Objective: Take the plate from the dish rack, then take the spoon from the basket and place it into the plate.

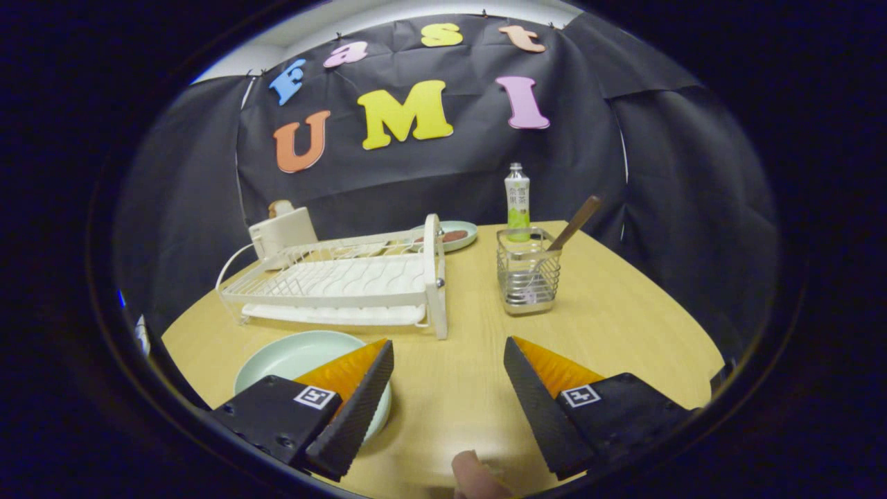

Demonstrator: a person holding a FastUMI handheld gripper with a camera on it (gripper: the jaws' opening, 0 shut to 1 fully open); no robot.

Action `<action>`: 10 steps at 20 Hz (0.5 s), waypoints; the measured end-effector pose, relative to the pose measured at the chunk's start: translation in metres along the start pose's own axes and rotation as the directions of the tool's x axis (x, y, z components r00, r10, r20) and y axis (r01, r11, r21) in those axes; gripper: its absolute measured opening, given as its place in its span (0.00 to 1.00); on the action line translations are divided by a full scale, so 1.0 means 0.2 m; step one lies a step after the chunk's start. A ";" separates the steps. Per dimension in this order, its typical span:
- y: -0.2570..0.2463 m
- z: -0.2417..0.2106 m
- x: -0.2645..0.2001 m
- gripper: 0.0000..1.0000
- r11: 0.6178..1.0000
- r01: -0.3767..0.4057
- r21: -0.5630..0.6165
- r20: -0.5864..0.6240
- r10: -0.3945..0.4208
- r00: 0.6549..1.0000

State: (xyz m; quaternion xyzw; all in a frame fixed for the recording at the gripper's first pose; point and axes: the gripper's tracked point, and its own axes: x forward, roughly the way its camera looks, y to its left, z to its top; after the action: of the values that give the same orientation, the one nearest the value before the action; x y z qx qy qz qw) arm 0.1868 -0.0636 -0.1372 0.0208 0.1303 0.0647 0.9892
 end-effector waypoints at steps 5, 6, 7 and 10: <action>-0.18 0.20 0.05 1.00 0.999 -0.020 0.034 0.079 0.017 0.997; -0.23 0.25 0.06 1.00 1.000 -0.015 0.024 0.102 0.013 0.995; -0.27 0.32 0.08 1.00 1.000 -0.003 0.013 0.133 0.002 0.991; -0.41 0.45 0.14 1.00 0.998 0.054 0.019 0.186 -0.056 0.981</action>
State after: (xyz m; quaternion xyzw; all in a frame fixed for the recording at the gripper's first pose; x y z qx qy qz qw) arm 0.2475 -0.1433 -0.0630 0.0298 0.0379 0.0343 0.9982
